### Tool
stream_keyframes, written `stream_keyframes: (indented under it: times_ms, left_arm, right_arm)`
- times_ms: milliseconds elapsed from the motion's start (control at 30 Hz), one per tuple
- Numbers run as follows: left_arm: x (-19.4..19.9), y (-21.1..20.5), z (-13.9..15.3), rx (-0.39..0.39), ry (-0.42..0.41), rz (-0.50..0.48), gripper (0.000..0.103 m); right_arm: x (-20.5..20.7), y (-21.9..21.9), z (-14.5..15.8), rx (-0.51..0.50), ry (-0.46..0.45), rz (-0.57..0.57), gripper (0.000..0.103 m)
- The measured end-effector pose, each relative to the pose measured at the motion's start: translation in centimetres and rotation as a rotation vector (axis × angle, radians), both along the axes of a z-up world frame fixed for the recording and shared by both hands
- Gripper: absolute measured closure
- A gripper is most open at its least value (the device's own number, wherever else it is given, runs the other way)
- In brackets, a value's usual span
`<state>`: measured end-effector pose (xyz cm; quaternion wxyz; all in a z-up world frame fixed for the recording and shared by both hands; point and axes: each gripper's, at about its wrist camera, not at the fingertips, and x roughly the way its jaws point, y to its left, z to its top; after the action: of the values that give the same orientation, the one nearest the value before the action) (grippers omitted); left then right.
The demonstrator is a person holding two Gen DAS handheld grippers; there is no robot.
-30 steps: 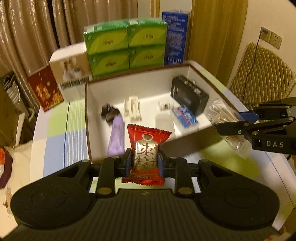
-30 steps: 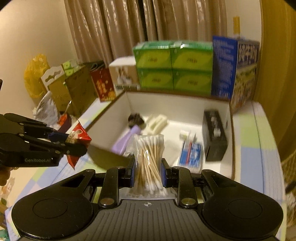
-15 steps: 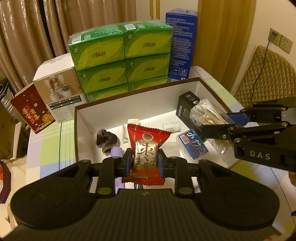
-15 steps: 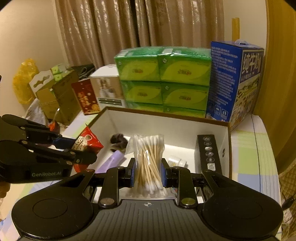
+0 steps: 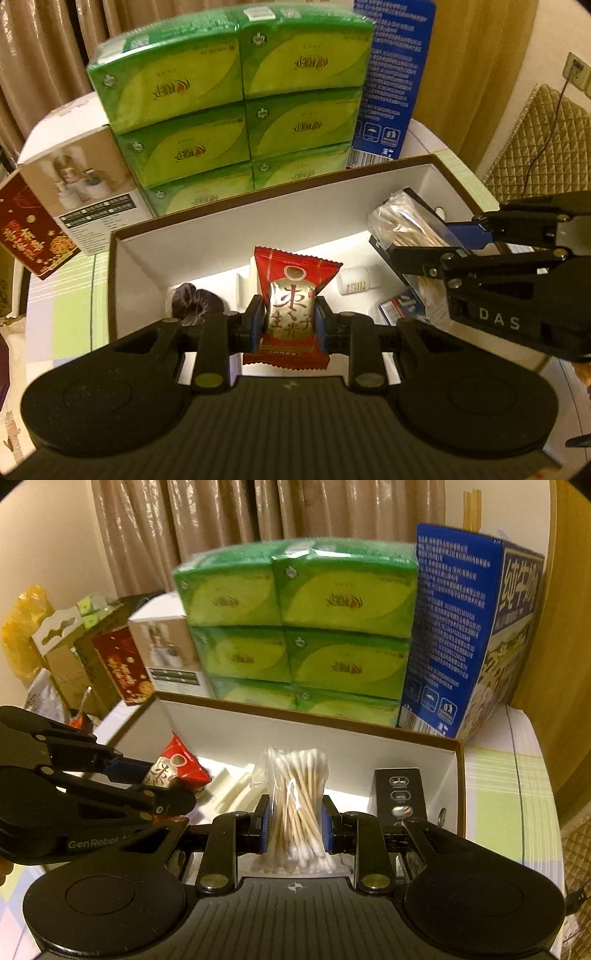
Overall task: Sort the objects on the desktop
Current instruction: 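Carry the candy packet and cotton swab bag into the cardboard box with both tools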
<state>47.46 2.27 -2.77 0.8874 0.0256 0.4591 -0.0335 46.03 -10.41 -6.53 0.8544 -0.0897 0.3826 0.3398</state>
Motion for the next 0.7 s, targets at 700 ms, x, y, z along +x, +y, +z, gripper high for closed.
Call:
stream_keyframes:
  times_ms: [700]
  left_arm:
    - [5.7,-0.1,-4.0,-0.007,0.031,0.015,0.064]
  right_arm:
    - [4.3,0.7,-3.0,-0.050,0.024,-0.017,0.080]
